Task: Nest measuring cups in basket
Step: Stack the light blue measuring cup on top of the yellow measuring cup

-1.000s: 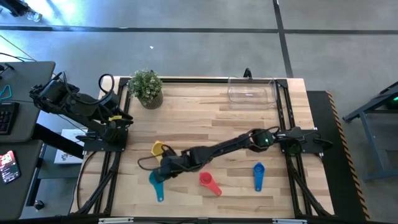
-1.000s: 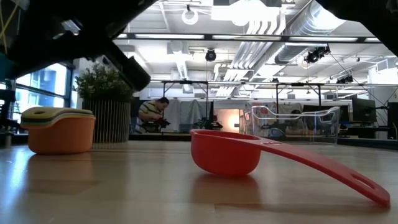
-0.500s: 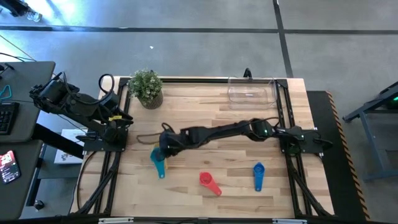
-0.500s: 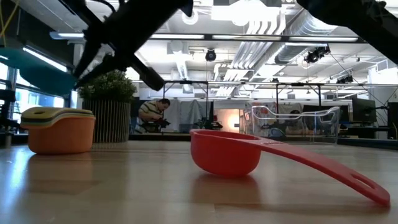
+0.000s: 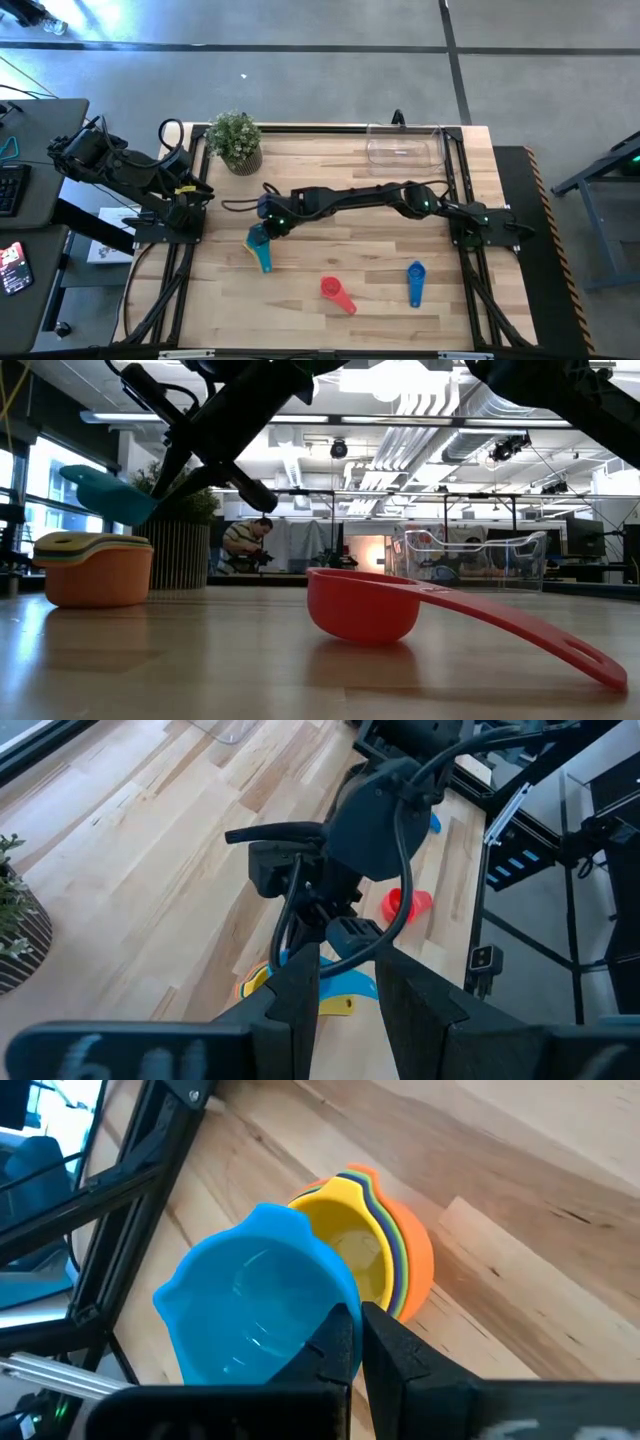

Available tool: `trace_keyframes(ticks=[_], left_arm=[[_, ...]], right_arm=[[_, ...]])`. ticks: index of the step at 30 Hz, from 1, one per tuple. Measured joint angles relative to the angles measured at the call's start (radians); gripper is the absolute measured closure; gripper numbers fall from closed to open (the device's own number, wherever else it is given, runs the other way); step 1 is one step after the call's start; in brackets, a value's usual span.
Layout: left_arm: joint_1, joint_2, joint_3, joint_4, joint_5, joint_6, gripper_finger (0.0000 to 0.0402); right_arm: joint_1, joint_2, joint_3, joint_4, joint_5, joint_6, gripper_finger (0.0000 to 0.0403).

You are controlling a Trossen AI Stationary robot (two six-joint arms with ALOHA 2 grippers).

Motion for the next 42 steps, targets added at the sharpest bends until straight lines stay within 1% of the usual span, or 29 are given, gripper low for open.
trace_keyframes(ticks=[5,11,20,23,26,37,42], left_arm=[[0.0,0.0,0.0,0.0,-0.001,0.0,0.0312],[0.0,0.0,0.0,0.0,-0.002,-0.001,0.0312],[0.0,0.0,0.0,0.0,-0.007,-0.024,0.0312],[0.0,0.0,0.0,0.0,-0.007,-0.025,0.0312],[0.0,0.0,0.0,0.0,-0.007,-0.025,0.0312],[0.0,0.0,0.0,0.0,-0.006,-0.026,0.0312],[0.0,0.0,0.0,0.0,-0.006,-0.025,0.0312]], right_arm=[[-0.003,0.0,0.0,0.005,0.002,-0.002,0.0402],[-0.011,0.006,0.0,0.059,0.003,0.005,0.0402],[-0.01,0.02,-0.002,0.052,0.004,-0.002,0.0402],[-0.009,0.02,-0.002,0.057,0.026,-0.01,0.0402],[-0.01,0.021,-0.002,0.056,0.002,-0.011,0.0402],[-0.008,0.038,-0.002,0.062,-0.001,-0.017,0.0402],[-0.008,0.038,-0.002,0.062,0.008,-0.021,0.0391]])
